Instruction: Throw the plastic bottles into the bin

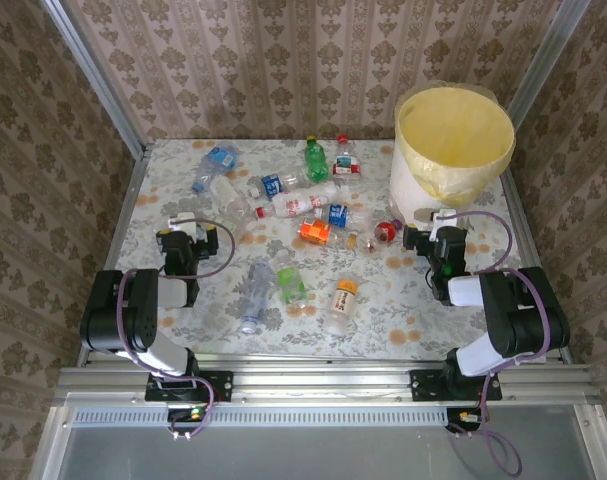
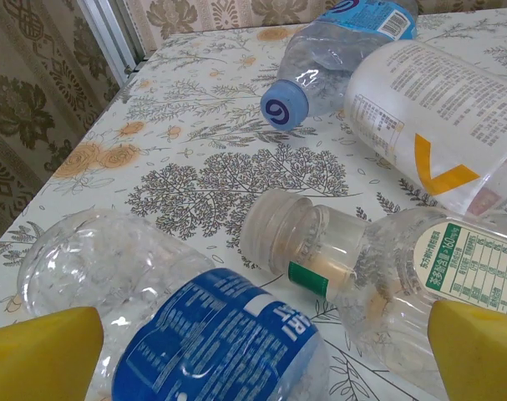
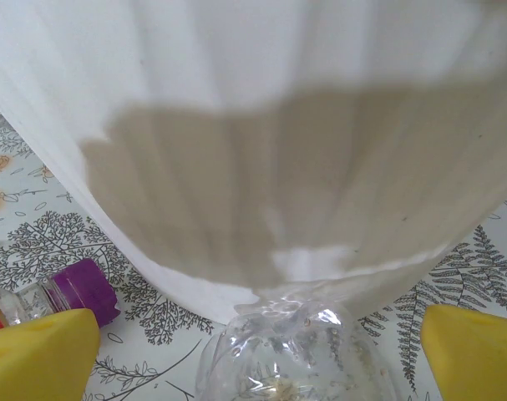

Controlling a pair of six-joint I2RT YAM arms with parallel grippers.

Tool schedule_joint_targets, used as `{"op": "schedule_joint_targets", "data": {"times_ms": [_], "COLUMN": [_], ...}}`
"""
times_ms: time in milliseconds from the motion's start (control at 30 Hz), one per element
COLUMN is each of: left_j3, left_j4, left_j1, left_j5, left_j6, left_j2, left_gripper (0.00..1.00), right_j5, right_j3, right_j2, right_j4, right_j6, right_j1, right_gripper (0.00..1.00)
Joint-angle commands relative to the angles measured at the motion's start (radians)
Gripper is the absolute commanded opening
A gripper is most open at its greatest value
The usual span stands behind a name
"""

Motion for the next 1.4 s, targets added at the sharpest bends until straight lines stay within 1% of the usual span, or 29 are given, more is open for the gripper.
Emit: {"op": "schedule_joint_targets", "data": {"times_ms": [0, 1233, 1300, 1367], "left_j3": [0.025, 0.027, 0.024, 0.002], "left_j4": [0.023, 0.021, 0.028, 0.069], "left_j1": [-0.003, 0.000, 0.000, -0.003], "left_j5": [-0.007, -0.001, -0.001, 0.001], "left_j6": [0.020, 0.021, 0.022, 0.022], "left_j2": [0.011, 0.012, 0.011, 0.010], "left_gripper": [1.00, 1.00, 1.00, 1.00], "right_j5": [0.039, 0.038, 0.039, 0.045], "right_j3": [0.027, 0.024, 0.022, 0.011], "right_j2": [0.012, 0.009, 0.009, -0.008], "right_j4": [0.050, 0.054, 0.056, 0.068], "right_j6": [-0.019, -0.019, -0.020, -0.026], "right_j1": [0.001, 0.001, 0.001, 0.008], "right_gripper": [1.00, 1.00, 1.00, 1.00]}}
